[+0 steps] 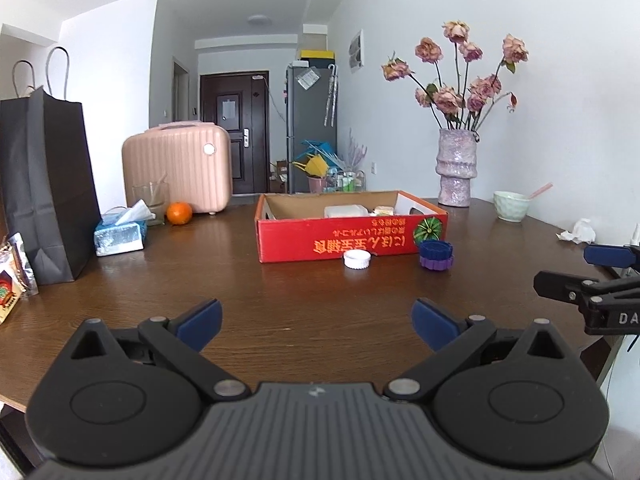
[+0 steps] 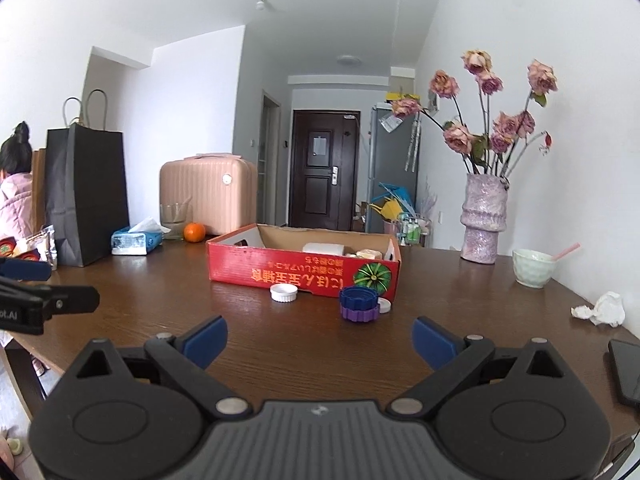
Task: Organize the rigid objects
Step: 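Open the right gripper and withdraw both grippers from the box, then grasp the blue cap with the right gripper while the left grasps a white cap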
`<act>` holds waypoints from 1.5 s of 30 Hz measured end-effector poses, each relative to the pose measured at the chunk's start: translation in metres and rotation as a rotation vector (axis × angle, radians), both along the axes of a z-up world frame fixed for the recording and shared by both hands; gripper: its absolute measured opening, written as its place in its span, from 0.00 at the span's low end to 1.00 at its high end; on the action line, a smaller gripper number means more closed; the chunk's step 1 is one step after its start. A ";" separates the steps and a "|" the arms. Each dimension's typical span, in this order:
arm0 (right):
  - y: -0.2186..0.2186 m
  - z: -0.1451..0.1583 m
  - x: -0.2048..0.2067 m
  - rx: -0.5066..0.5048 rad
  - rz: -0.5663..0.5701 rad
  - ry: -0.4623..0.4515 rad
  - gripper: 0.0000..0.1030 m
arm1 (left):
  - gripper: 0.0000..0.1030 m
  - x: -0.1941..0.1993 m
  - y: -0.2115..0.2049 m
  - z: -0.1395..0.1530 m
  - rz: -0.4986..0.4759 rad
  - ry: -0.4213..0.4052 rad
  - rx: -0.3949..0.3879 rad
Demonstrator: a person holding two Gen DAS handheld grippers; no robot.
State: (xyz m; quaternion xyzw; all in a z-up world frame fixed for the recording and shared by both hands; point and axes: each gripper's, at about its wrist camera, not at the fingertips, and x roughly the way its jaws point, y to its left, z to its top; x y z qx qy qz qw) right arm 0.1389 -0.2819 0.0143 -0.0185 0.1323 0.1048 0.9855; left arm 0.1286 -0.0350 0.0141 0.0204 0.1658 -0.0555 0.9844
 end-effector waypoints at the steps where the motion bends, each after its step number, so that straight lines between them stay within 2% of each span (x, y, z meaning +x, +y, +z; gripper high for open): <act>1: -0.001 -0.002 0.002 0.003 -0.008 0.007 0.96 | 1.00 0.003 -0.001 -0.002 -0.004 0.007 0.001; 9: -0.008 -0.013 0.039 0.035 -0.025 0.086 0.92 | 1.00 0.051 -0.008 -0.013 -0.023 0.104 -0.017; 17: -0.003 -0.006 0.114 0.010 -0.003 0.121 0.82 | 0.99 0.140 -0.021 -0.012 -0.058 0.184 -0.056; 21: 0.001 -0.007 0.159 -0.002 -0.010 0.162 0.76 | 0.88 0.183 -0.030 -0.019 -0.089 0.240 -0.063; 23: 0.001 -0.010 0.180 -0.003 -0.010 0.184 0.73 | 0.78 0.204 -0.033 -0.022 -0.106 0.279 -0.077; 28: -0.003 -0.019 0.226 0.023 -0.031 0.230 0.70 | 0.68 0.257 -0.045 -0.030 -0.123 0.338 -0.076; 33: 0.001 -0.029 0.255 0.022 -0.047 0.258 0.65 | 0.61 0.302 -0.054 -0.041 -0.134 0.382 -0.075; 34: 0.002 -0.030 0.259 0.020 -0.049 0.257 0.62 | 0.57 0.310 -0.056 -0.043 -0.129 0.383 -0.063; 35: 0.003 -0.031 0.262 0.015 -0.045 0.257 0.51 | 0.50 0.316 -0.058 -0.045 -0.122 0.389 -0.055; 36: 0.004 -0.032 0.265 0.010 -0.038 0.264 0.46 | 0.48 0.321 -0.058 -0.047 -0.124 0.392 -0.059; 38: 0.007 -0.035 0.270 -0.005 -0.028 0.285 0.26 | 0.42 0.329 -0.060 -0.051 -0.130 0.406 -0.071; 40: 0.009 -0.038 0.272 -0.014 -0.015 0.298 0.16 | 0.40 0.329 -0.061 -0.051 -0.140 0.397 -0.071; 45: 0.009 -0.041 0.272 -0.010 -0.008 0.301 0.10 | 0.39 0.320 -0.060 -0.050 -0.141 0.394 -0.076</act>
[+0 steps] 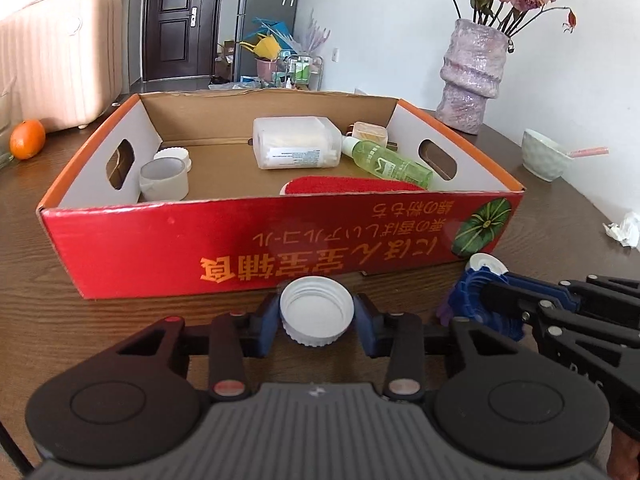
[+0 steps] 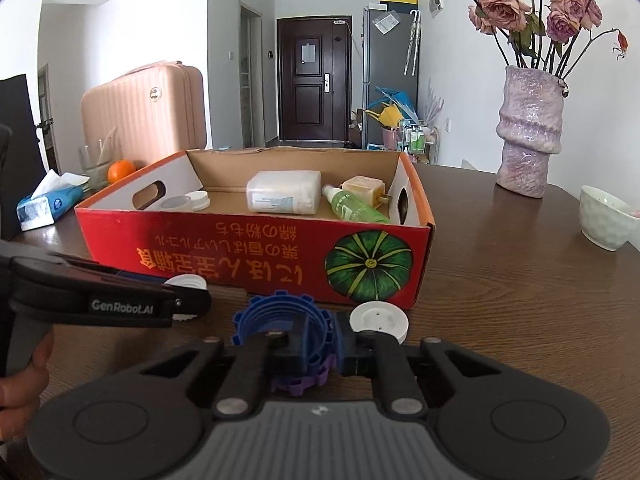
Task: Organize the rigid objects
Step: 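Grasp the blue cap with the right gripper while the left grasps a white cap, then carry the blue cap and white cap into the box and open both grippers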
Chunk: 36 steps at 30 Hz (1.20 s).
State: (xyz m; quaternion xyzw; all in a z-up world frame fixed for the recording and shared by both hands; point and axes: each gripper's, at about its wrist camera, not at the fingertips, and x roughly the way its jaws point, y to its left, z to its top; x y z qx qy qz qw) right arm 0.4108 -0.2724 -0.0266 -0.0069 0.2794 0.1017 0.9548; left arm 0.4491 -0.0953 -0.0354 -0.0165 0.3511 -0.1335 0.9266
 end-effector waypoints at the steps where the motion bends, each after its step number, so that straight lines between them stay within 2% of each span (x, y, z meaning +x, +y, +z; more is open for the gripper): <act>1: 0.000 0.001 -0.001 0.002 0.002 -0.002 0.09 | 0.39 -0.004 0.001 0.001 0.003 0.000 -0.007; 6: 0.004 0.008 -0.014 0.004 0.025 -0.013 0.08 | 0.39 -0.034 0.015 0.010 0.036 -0.003 -0.056; 9: 0.011 0.017 -0.033 -0.009 0.044 -0.051 0.08 | 0.39 -0.057 0.026 0.019 0.061 -0.016 -0.068; 14: 0.026 0.030 -0.076 -0.039 0.097 -0.103 0.08 | 0.39 -0.103 0.044 0.036 0.093 -0.072 -0.047; 18: 0.035 0.031 -0.112 -0.043 0.137 -0.099 0.08 | 0.39 -0.135 0.053 0.041 0.111 -0.083 -0.042; 27: 0.037 0.047 -0.174 -0.025 0.127 -0.144 0.08 | 0.39 -0.202 0.060 0.057 0.105 -0.144 -0.057; 36: 0.033 0.055 -0.216 -0.014 0.118 -0.173 0.08 | 0.39 -0.240 0.058 0.068 0.087 -0.196 -0.067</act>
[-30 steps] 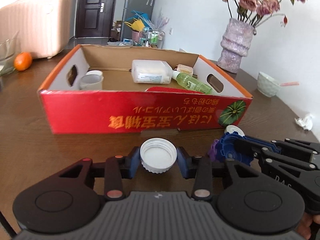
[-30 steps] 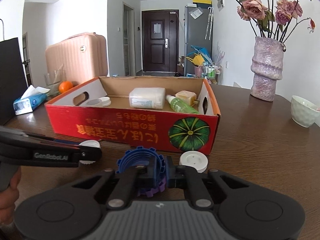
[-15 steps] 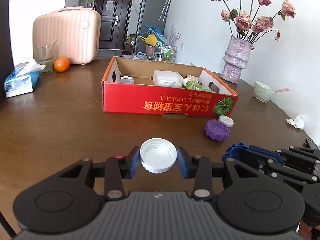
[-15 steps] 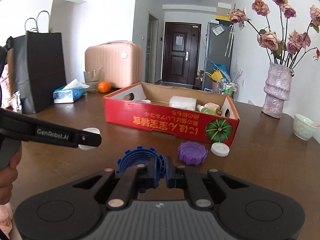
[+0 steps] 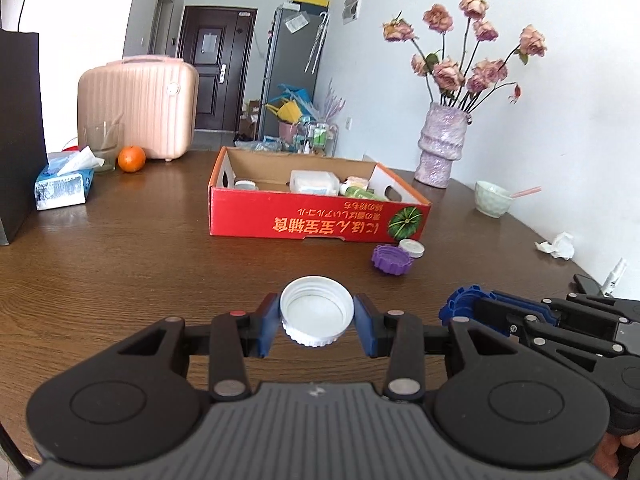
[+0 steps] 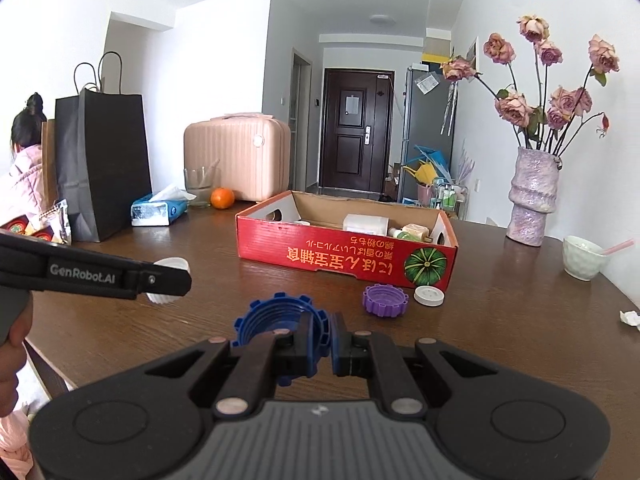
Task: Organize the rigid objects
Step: 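Carry the blue cap and white cap into the box and open both grippers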
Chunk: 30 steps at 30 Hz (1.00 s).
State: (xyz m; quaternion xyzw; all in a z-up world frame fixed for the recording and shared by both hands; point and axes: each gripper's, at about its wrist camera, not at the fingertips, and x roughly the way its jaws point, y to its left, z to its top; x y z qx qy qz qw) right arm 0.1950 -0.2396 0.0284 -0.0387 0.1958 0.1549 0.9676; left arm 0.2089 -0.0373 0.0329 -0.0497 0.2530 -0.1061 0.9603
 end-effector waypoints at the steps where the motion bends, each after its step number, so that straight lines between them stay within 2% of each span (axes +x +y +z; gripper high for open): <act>1: 0.000 0.001 -0.002 0.000 -0.002 -0.004 0.08 | 0.39 -0.002 0.000 0.001 0.000 -0.004 -0.001; 8: -0.002 0.003 -0.003 0.008 -0.012 -0.009 0.08 | 0.39 -0.001 0.006 -0.001 0.012 0.000 -0.008; 11: 0.000 0.002 0.006 0.006 -0.009 -0.004 0.08 | 0.39 0.010 0.010 -0.001 0.013 0.004 -0.011; 15: 0.005 0.005 0.030 0.006 -0.008 -0.018 0.08 | 0.39 0.036 0.014 0.011 0.006 -0.031 -0.016; 18: 0.009 0.011 0.058 0.011 0.000 -0.018 0.08 | 0.39 0.067 0.019 0.022 -0.005 -0.046 -0.041; 23: 0.018 0.027 0.116 0.028 0.018 -0.034 0.08 | 0.39 0.131 0.020 0.034 0.013 -0.086 -0.002; 27: 0.024 0.035 0.177 0.066 0.023 -0.033 0.08 | 0.39 0.198 0.023 0.034 0.005 -0.056 -0.027; 30: 0.033 0.038 0.234 0.081 0.009 -0.027 0.08 | 0.39 0.252 0.026 0.032 0.028 -0.044 -0.006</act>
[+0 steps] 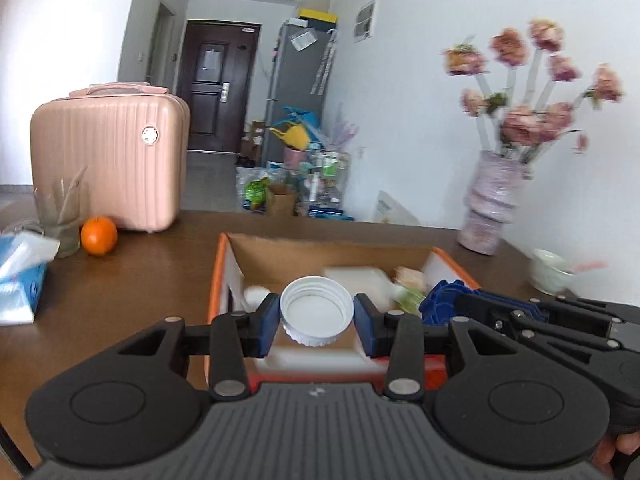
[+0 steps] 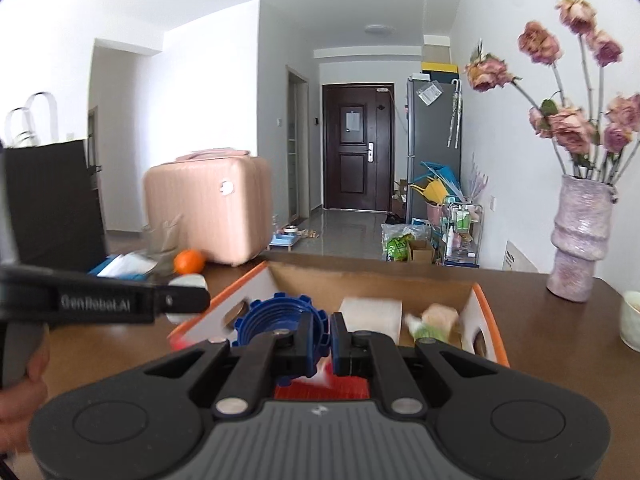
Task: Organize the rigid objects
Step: 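Carry the blue cap and white cap into the box and open both grippers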
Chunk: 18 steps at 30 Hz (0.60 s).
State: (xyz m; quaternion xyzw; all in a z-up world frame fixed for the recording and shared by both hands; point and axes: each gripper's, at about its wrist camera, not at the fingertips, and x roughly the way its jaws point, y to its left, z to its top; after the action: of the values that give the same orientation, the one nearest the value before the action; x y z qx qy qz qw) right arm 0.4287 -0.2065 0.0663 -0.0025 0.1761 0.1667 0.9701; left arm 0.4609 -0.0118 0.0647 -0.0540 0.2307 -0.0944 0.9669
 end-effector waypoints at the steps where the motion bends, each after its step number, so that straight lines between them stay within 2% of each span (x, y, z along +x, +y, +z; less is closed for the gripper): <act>1: 0.002 0.000 0.019 0.010 -0.004 0.013 0.08 | 0.39 0.018 0.001 -0.001 -0.001 0.004 -0.001; 5: 0.014 -0.004 0.100 0.057 -0.013 0.092 0.08 | 0.39 0.090 0.008 -0.010 0.013 0.044 -0.042; 9: 0.031 -0.015 0.171 0.026 -0.035 0.175 0.08 | 0.39 0.148 0.007 -0.027 0.064 0.049 -0.011; 11: 0.039 -0.022 0.195 0.004 -0.016 0.216 0.12 | 0.39 0.177 0.002 -0.039 0.064 0.122 0.036; 13: 0.049 -0.030 0.211 -0.028 0.016 0.246 0.11 | 0.40 0.191 0.004 -0.043 0.076 0.176 0.029; 15: 0.052 -0.040 0.218 -0.026 -0.027 0.234 0.14 | 0.63 0.193 0.011 -0.043 0.035 0.174 -0.011; 16: 0.052 -0.044 0.223 -0.022 -0.038 0.279 0.30 | 0.79 0.192 0.015 -0.042 0.017 0.167 -0.051; 17: 0.049 -0.046 0.226 0.022 -0.038 0.302 0.46 | 0.80 0.190 0.017 -0.041 0.012 0.154 -0.064; 18: 0.045 -0.046 0.229 0.060 -0.041 0.309 0.51 | 0.81 0.189 0.016 -0.040 0.014 0.144 -0.055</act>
State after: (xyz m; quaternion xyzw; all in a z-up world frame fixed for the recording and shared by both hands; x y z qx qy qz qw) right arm 0.6573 -0.1612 0.0199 0.0559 0.3182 0.1503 0.9344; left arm 0.6498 0.0041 0.0246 -0.0890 0.2964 -0.0898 0.9467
